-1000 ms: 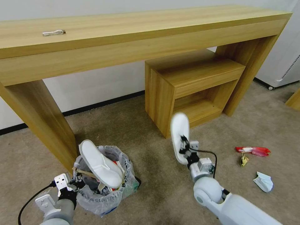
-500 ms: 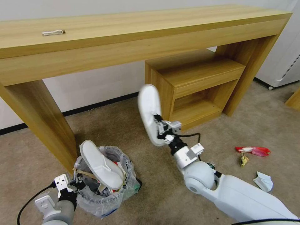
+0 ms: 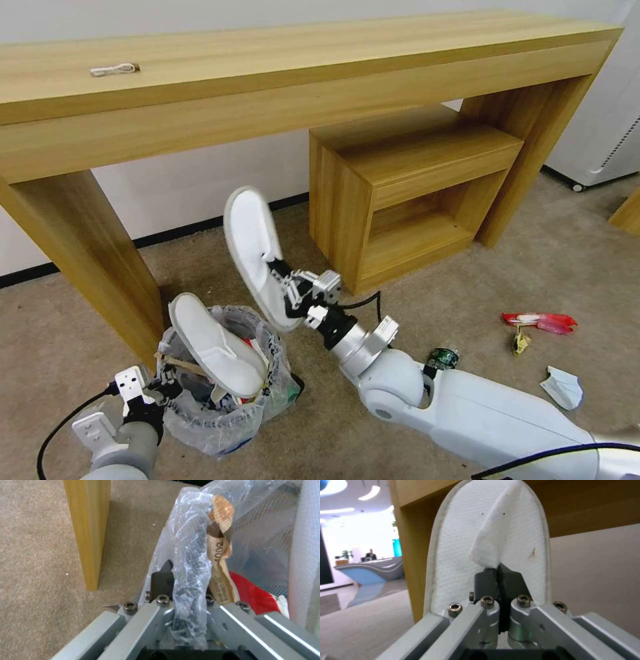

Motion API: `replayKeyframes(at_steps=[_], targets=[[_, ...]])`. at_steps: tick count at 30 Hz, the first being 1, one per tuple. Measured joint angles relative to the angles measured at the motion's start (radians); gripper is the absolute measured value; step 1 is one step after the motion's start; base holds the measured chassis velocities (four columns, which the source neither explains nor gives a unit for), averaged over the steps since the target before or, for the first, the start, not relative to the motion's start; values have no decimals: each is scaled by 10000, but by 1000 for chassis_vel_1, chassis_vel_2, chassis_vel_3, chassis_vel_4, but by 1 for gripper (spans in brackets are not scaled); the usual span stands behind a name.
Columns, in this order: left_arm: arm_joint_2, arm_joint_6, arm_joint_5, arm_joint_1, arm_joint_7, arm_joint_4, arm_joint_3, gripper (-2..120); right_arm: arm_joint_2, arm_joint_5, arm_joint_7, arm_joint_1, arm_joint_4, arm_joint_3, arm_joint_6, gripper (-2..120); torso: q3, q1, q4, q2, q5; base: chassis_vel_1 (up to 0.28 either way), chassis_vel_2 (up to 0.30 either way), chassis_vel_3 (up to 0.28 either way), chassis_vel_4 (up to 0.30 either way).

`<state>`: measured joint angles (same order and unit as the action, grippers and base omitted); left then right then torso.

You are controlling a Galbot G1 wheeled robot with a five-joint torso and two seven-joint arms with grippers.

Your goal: Pick up the trash bin and place the garbage on the floor into it.

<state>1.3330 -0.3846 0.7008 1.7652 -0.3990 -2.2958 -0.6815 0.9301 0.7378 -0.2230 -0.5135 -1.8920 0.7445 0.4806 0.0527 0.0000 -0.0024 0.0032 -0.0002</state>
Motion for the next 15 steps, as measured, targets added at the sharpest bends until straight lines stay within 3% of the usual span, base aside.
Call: replayKeyframes(at_steps=[15], targets=[[-81, -66, 152, -39, -32, -162, 30, 1, 485, -356, 738, 48, 896, 804, 636, 0, 0, 0, 0, 0, 0, 0, 0, 0, 0]])
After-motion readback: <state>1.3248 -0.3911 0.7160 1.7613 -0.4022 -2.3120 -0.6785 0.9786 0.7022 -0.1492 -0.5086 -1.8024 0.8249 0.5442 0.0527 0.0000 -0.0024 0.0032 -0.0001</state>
